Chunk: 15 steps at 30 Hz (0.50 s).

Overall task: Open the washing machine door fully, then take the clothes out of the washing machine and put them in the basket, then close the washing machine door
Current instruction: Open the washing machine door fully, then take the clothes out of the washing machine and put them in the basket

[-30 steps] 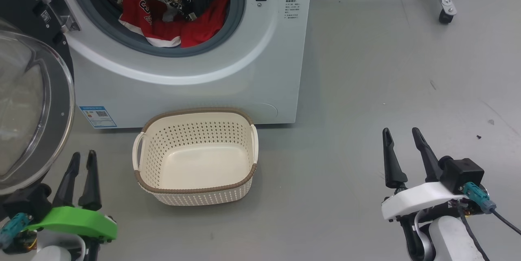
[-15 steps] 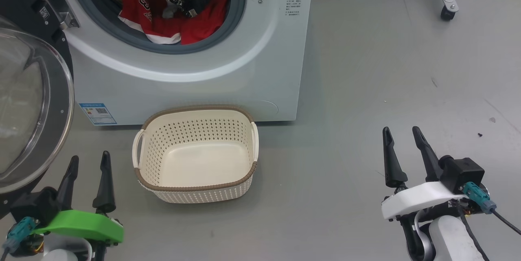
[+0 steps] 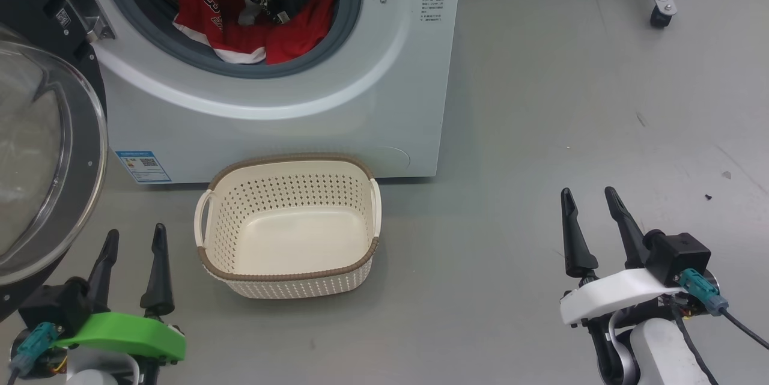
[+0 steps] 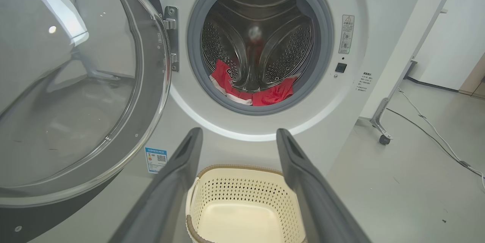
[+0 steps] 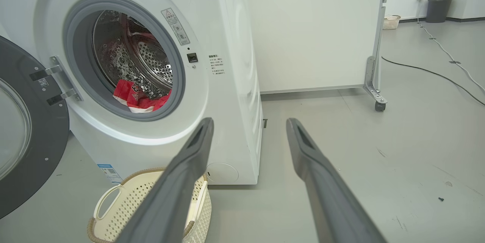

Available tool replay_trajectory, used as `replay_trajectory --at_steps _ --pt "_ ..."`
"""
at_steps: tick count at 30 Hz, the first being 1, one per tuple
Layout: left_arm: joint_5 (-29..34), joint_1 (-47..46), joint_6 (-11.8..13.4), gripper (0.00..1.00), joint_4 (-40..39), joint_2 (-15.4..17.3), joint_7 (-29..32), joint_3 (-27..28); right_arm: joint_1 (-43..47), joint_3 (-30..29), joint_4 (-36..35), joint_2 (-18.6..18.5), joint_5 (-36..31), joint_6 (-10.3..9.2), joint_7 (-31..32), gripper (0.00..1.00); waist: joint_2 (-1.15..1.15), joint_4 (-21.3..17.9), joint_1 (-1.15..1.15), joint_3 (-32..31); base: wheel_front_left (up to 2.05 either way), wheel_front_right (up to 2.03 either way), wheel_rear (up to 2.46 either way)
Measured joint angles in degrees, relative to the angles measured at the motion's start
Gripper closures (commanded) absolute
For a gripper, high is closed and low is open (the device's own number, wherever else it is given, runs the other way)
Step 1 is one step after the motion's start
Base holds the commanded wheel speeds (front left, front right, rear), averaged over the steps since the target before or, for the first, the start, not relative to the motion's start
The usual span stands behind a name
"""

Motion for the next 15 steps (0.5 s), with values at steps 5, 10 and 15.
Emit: replay_trajectory --at_steps 5,10,15 --pt "0.14 0.14 0.44 0.0 -0.08 -0.05 0.0 0.0 0.0 0.15 0.0 0.01 -0.57 0.0 0.0 0.0 0.0 0.02 0.0 -0.01 0.0 0.0 0.0" --pt "0.59 0.18 0.52 0.0 -0.23 -0.12 0.0 0.0 0.0 0.23 0.01 0.02 -1.08 0.01 0.0 0.0 0.0 0.07 0.0 -0.07 0.0 0.0 0.0" --pt "0.62 0.49 0.92 0.0 -0.36 -0.34 0.0 0.01 0.0 0.32 0.05 0.02 -1.14 0.09 0.0 0.0 0.0 0.09 0.0 -0.2 0.0 0.0 0.0"
